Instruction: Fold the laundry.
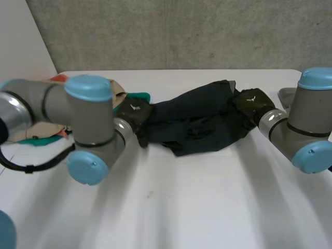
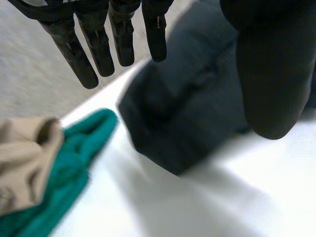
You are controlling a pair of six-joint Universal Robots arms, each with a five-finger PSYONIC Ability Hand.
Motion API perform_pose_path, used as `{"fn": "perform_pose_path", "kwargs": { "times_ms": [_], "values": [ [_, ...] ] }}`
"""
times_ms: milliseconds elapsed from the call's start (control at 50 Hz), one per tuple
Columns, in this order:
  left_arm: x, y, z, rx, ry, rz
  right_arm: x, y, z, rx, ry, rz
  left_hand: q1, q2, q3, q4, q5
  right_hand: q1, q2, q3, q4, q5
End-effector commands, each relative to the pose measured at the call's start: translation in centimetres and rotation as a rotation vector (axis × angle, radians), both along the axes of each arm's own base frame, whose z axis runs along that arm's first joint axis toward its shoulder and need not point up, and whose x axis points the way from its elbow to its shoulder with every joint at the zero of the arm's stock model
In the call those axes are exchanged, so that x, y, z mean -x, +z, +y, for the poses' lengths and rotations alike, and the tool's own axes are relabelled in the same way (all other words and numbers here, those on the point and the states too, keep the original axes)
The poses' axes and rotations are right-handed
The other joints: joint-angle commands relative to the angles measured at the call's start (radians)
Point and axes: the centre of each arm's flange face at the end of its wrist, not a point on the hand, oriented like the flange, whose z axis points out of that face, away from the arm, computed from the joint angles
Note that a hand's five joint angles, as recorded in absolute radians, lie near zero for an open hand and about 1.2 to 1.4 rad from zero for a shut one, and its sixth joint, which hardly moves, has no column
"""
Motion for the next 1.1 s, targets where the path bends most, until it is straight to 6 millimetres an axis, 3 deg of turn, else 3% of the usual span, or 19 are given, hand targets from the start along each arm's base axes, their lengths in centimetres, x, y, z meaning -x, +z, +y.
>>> {"fn": "perform_pose_path", "kwargs": {
  "times_ms": [20, 140, 280, 400, 500, 660, 700, 780, 800, 900, 920, 940, 960, 980, 1020, 1040, 1080, 1100],
  "values": [
    [-1.3, 4.2, -1.9, 0.083, 0.038, 0.085, -0.4, 1.8, -1.2, 0.086, -0.004, -0.044, 0.002, 0.007, 0.007, 0.011, 0.020, 0.070, 0.065, 0.070, 0.076, 0.078],
    [-1.4, 4.7, -5.1, 0.116, 0.050, 0.104, -1.8, 1.8, -3.8, 0.111, -0.018, -0.118, 0.020, 0.024, 0.024, 0.028, 0.038, 0.164, 0.159, 0.164, 0.170, 0.172],
    [-1.1, 2.4, -7.2, 0.019, 0.021, 0.059, -3.4, -0.8, -6.5, 0.071, -0.009, -0.156, 0.034, 0.039, 0.039, 0.043, 0.052, 0.234, 0.230, 0.234, 0.240, 0.242],
    [-0.5, -0.7, -7.7, -0.064, -0.005, 0.021, -4.3, -3.0, -8.4, 0.097, -0.004, -0.173, 0.037, 0.042, 0.042, 0.046, 0.055, 0.240, 0.236, 0.240, 0.246, 0.248],
    [0.3, -1.9, -8.0, -0.043, -0.025, -0.011, -5.3, -4.9, -8.5, 0.078, 0.033, -0.177, 0.046, 0.051, 0.051, 0.055, 0.064, 0.240, 0.236, 0.240, 0.246, 0.248],
    [1.6, -3.1, -7.8, 0.010, -0.047, -0.076, -5.9, -6.0, -9.1, 0.123, 0.047, -0.194, 0.104, 0.109, 0.109, 0.113, 0.123, 0.287, 0.282, 0.287, 0.293, 0.295],
    [1.7, -3.2, -7.6, 0.015, -0.043, -0.104, -6.0, -6.2, -9.2, 0.131, 0.051, -0.197, 0.186, 0.191, 0.191, 0.195, 0.205, 0.351, 0.347, 0.352, 0.357, 0.359],
    [2.0, -3.2, -7.5, 0.055, -0.034, -0.148, -6.1, -6.4, -9.4, 0.147, 0.055, -0.203, 0.937, 0.942, 0.942, 0.946, 0.955, 0.788, 0.783, 0.788, 0.794, 0.796],
    [2.2, -3.0, -7.6, 0.081, -0.027, -0.152, -6.0, -6.1, -9.5, 0.156, 0.047, -0.206, 1.051, 1.056, 1.056, 1.060, 1.070, 0.964, 0.959, 0.964, 0.970, 0.972],
    [2.3, 0.7, -7.4, 0.182, 0.015, -0.119, -5.3, -1.6, -9.7, 0.196, 0.021, -0.255, 1.053, 1.057, 1.057, 1.062, 1.071, 0.966, 0.961, 0.966, 0.972, 0.974],
    [1.9, 2.8, -7.1, 0.202, 0.035, -0.106, -4.9, 0.5, -9.4, 0.206, 0.010, -0.273, 1.053, 1.057, 1.057, 1.062, 1.071, 0.966, 0.961, 0.966, 0.972, 0.974],
    [1.8, 4.0, -6.8, 0.215, 0.040, -0.097, -4.7, 1.6, -9.2, 0.211, 0.009, -0.279, 1.053, 1.057, 1.057, 1.062, 1.071, 0.966, 0.961, 0.966, 0.972, 0.974],
    [1.3, 6.5, -6.1, 0.240, 0.050, -0.077, -4.4, 2.7, -8.9, 0.218, 0.011, -0.286, 1.053, 1.057, 1.057, 1.062, 1.071, 0.966, 0.961, 0.966, 0.972, 0.974],
    [1.0, 7.9, -5.6, 0.254, 0.052, -0.067, -3.8, 5.1, -8.3, 0.234, 0.006, -0.291, 1.053, 1.057, 1.057, 1.062, 1.071, 0.966, 0.961, 0.966, 0.972, 0.974],
    [0.4, 10.5, -4.5, 0.284, 0.053, -0.050, -3.2, 7.4, -7.3, 0.252, 0.003, -0.284, 1.053, 1.057, 1.057, 1.062, 1.071, 0.966, 0.961, 0.966, 0.972, 0.974],
    [-0.3, 12.9, -3.3, 0.316, 0.053, -0.031, -2.4, 9.8, -6.2, 0.268, -0.001, -0.272, 1.053, 1.057, 1.057, 1.062, 1.071, 0.966, 0.961, 0.966, 0.972, 0.974],
    [-1.0, 15.2, -2.0, 0.358, 0.048, -0.015, -1.6, 12.2, -4.8, 0.286, 0.000, -0.258, 1.053, 1.057, 1.057, 1.062, 1.071, 0.966, 0.961, 0.966, 0.972, 0.974],
    [-1.6, 17.3, -0.7, 0.408, 0.041, -0.011, -0.8, 14.7, -3.2, 0.318, 0.005, -0.245, 1.053, 1.057, 1.057, 1.062, 1.071, 0.966, 0.961, 0.966, 0.972, 0.974]
  ]
}}
